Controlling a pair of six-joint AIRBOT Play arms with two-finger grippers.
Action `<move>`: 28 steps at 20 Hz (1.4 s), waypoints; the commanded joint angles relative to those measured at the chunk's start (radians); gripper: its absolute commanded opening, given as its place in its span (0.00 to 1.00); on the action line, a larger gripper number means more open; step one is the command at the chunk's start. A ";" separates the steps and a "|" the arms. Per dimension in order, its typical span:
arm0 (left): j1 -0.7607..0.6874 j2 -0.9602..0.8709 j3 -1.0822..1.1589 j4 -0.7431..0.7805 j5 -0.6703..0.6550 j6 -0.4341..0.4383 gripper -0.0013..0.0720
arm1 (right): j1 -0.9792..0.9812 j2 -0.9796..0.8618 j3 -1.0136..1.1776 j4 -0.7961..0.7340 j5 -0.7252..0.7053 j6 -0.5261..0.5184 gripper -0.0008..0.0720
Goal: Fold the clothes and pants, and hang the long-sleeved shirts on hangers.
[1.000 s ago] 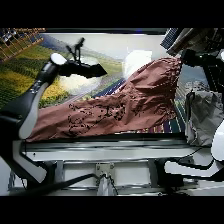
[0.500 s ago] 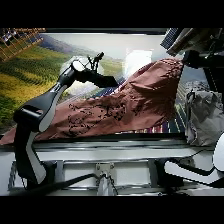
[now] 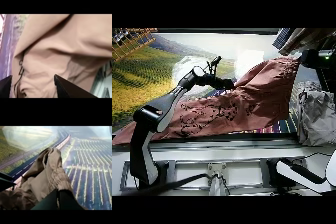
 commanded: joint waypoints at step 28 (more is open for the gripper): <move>-0.008 -0.043 0.001 -0.287 0.072 0.076 0.03 | 0.001 0.237 -0.008 0.010 0.065 -0.035 0.04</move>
